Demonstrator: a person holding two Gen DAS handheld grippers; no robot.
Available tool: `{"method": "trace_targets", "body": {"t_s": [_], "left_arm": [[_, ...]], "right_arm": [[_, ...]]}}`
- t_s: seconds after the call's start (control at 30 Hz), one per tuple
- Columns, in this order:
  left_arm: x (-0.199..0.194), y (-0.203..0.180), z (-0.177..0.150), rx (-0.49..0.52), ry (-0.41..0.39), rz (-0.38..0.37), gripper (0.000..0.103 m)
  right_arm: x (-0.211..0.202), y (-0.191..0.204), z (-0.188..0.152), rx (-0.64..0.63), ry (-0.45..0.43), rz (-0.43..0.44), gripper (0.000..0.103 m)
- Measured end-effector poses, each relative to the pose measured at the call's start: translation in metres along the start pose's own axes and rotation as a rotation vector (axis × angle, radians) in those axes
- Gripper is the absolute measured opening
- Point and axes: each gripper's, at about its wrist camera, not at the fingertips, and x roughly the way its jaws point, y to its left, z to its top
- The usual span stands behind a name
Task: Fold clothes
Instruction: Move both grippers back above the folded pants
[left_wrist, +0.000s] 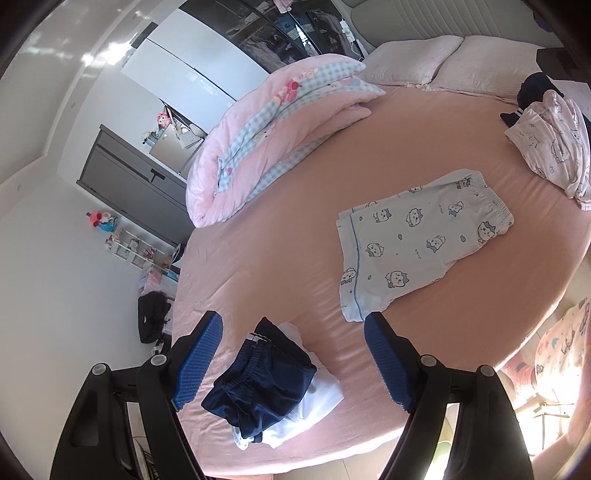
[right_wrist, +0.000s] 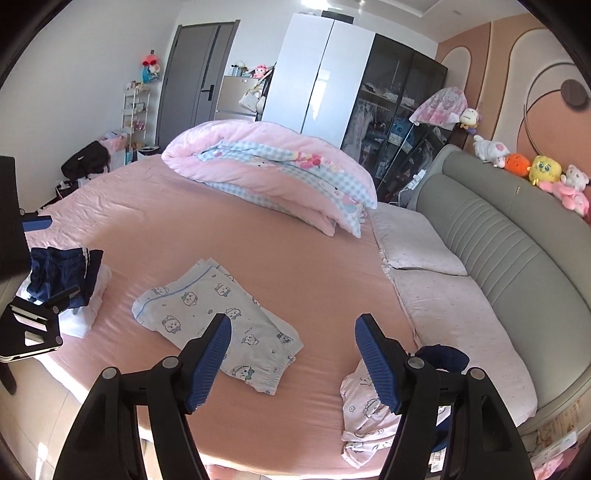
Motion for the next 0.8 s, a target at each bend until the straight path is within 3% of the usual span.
{"method": "trace_targets", "body": {"t_s": [0.17,0.4,0.53,0.63,0.8], "left_arm": [[0.019,0.007,0.000,-0.080,0.034,-0.060,0.079],[0.090,0.001,-0.006,-0.415,0.117,-0.340,0.079],[0.133,-0.011,-0.015,-0.596,0.173,-0.453,0.079],[0.159,-0.019,-0.022,-0.700,0.228,-0.492,0.078],[0.181,-0.029,-0.030,-0.718,0.257,-0.537,0.078]], "right_arm": [[0.015,-0.003,0.000,0.015,0.018,0.061,0.069],[0.088,-0.021,-0.033,0.092,0.147,0.093,0.069],[0.125,-0.035,-0.061,0.168,0.228,0.104,0.069],[0.149,-0.042,-0.078,0.202,0.287,0.113,0.069],[0.174,-0.040,-0.099,0.216,0.349,0.109,0.069]]}}
